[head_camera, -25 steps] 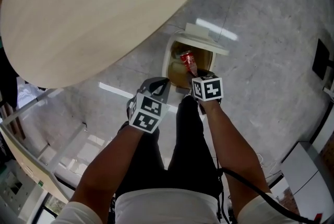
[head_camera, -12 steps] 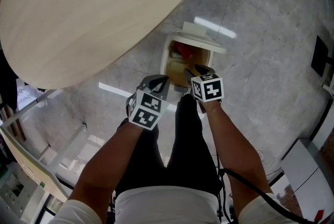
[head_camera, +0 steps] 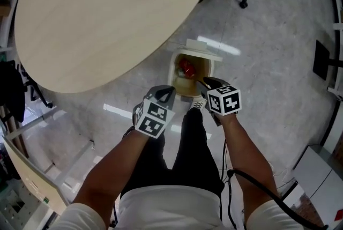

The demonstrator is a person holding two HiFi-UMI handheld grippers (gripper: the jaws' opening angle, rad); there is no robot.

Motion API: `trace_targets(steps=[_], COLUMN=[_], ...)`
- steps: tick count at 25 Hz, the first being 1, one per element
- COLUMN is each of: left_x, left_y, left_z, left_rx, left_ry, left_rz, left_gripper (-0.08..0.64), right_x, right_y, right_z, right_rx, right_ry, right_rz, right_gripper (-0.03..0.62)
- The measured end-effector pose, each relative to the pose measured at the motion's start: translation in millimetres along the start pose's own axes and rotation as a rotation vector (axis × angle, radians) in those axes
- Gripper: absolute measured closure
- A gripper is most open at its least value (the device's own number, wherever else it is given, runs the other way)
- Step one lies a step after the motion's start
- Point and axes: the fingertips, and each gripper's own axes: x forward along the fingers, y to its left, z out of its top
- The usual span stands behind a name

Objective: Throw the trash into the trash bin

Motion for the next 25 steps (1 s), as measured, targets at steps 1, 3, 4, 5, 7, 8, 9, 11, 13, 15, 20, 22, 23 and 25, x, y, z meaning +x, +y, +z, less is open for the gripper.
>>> trace_targets(steps=[1,3,4,5,7,8,9,11,13,15,20,22,23,25], left_x=[-6.7,-22.6,-30.7,-38.2,-51.8,-58.1,-64.2,-79.2,-100.7,-125.7,-179.7,-199.0,-208.9,-226.8], left_y=[-3.6,-8.3,-8.5,-8.4,-11.5,-14.8,-18.5,-24.8,-31.5,-40.7,-55.3,-56.4,-56.8,-58.8], left_z=[2.5,15.4,24.8,33.2,44.0,48.8,54.6,68.6,85.2,102.8,134.3,144.2,150.2,158.3], left_rx=[0.004,0.034,0.06,0.084,0.112,0.118,0.123,0.133,0.145,0.163,0.204,0.205,0.21,0.226], left_ry=[-0.007,-0.031,-0.046,-0.061,-0.082,-0.093,-0.105,-0.139,-0.187,-0.243,-0.334,-0.361,-0.382,-0.421], left_rz=[-0.002,-0.005,-0.006,-0.007,-0.01,-0.014,-0.018,-0.027,-0.038,-0.053,-0.082,-0.081,-0.079,-0.083], left_gripper=[0.552,0.552,0.552,0.552,0.552,0.552,0.552,0.552,0.552,0.552,0.552,0.552,0.552,0.552], right_x=[-8.5,-26.0,-34.0,-41.9,-60.4,-71.7,-83.6,-106.7,-129.3,-153.2,-208.2,-229.8,-240.2,-258.8], right_y=[5.9,16.3,20.8,25.6,36.6,42.4,48.2,61.2,77.7,95.9,136.0,151.3,158.4,172.0], right_z=[2.5,11.3,17.6,23.4,30.7,33.5,36.8,45.9,58.9,74.2,104.7,112.6,116.0,120.8], right_rx=[-0.004,-0.009,-0.009,-0.006,0.006,0.014,0.022,0.028,0.013,-0.012,-0.044,-0.046,-0.05,-0.05], right_ry=[-0.015,-0.057,-0.083,-0.106,-0.14,-0.158,-0.18,-0.232,-0.293,-0.355,-0.46,-0.507,-0.533,-0.586], right_rz=[-0.004,-0.02,-0.03,-0.038,-0.044,-0.042,-0.037,-0.028,-0.018,-0.008,-0.026,-0.03,-0.032,-0.032], right_gripper=[0.495,0.553,0.589,0.589,0.589,0.589,0.589,0.589,0.589,0.589,0.589,0.59,0.591,0.591])
